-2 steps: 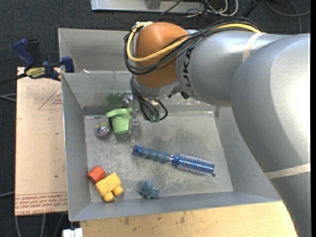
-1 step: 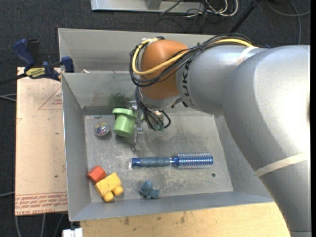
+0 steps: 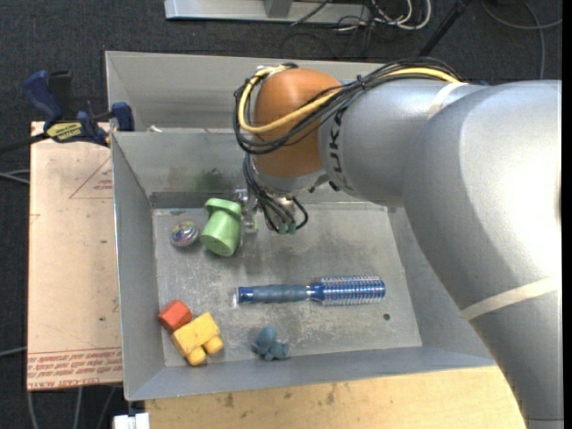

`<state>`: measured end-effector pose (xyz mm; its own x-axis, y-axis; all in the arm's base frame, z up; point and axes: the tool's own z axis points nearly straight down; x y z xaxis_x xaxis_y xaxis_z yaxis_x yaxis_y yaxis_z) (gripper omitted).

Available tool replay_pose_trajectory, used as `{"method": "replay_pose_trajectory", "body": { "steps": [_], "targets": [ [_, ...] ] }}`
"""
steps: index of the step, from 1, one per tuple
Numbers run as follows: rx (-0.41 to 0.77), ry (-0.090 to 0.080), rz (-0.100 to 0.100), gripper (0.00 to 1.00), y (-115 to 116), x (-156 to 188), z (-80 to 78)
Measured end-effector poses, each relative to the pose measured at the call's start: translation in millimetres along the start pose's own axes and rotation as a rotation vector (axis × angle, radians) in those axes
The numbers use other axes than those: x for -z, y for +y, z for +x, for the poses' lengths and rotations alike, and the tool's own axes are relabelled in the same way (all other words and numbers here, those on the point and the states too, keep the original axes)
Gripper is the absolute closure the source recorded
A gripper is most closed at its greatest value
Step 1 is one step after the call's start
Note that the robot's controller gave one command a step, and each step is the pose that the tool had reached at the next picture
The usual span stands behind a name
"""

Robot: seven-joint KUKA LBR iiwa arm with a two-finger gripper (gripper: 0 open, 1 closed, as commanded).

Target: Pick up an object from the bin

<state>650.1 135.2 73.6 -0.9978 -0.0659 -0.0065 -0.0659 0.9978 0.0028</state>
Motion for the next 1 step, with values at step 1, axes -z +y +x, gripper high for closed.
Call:
{"method": "replay_pose_trajectory", "body": {
  "steps": [1],
  "targets": [
    [0.046,-0.004,0.001,1.0,-3.5,155.0,23.4]
  ]
}}
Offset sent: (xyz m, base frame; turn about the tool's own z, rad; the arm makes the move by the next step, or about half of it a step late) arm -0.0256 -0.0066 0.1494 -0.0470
